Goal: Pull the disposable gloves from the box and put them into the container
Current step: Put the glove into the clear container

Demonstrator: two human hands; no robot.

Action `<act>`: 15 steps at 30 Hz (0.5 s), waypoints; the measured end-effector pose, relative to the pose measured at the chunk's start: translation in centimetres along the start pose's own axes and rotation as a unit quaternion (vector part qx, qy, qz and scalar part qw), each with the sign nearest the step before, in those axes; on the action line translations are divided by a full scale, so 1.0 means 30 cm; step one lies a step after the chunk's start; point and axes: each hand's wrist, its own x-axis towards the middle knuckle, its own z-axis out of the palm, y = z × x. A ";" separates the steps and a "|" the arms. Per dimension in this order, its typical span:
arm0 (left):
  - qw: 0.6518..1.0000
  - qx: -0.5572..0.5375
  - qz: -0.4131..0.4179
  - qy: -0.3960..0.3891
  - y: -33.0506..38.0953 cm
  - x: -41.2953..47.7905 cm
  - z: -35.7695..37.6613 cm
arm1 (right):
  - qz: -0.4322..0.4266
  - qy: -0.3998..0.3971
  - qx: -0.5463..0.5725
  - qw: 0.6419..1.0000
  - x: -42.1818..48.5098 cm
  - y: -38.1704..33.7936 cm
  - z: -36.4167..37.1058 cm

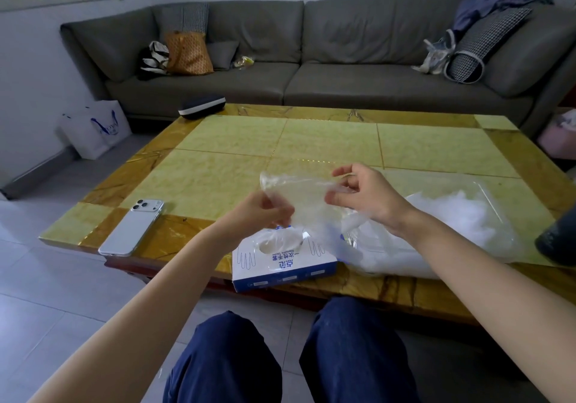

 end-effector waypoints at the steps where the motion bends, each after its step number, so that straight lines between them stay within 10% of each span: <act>1: 0.999 0.020 -0.024 -0.015 -0.022 0.002 -0.004 | -0.008 0.011 -0.004 1.000 0.000 -0.002 -0.005; 8: 0.984 0.071 -0.021 0.161 -0.036 0.051 -0.053 | -0.036 -0.026 -0.147 0.988 -0.003 -0.023 -0.020; 15: 0.985 0.105 0.016 -0.135 0.118 0.068 0.011 | -0.047 -0.138 -0.181 0.973 -0.035 -0.067 -0.029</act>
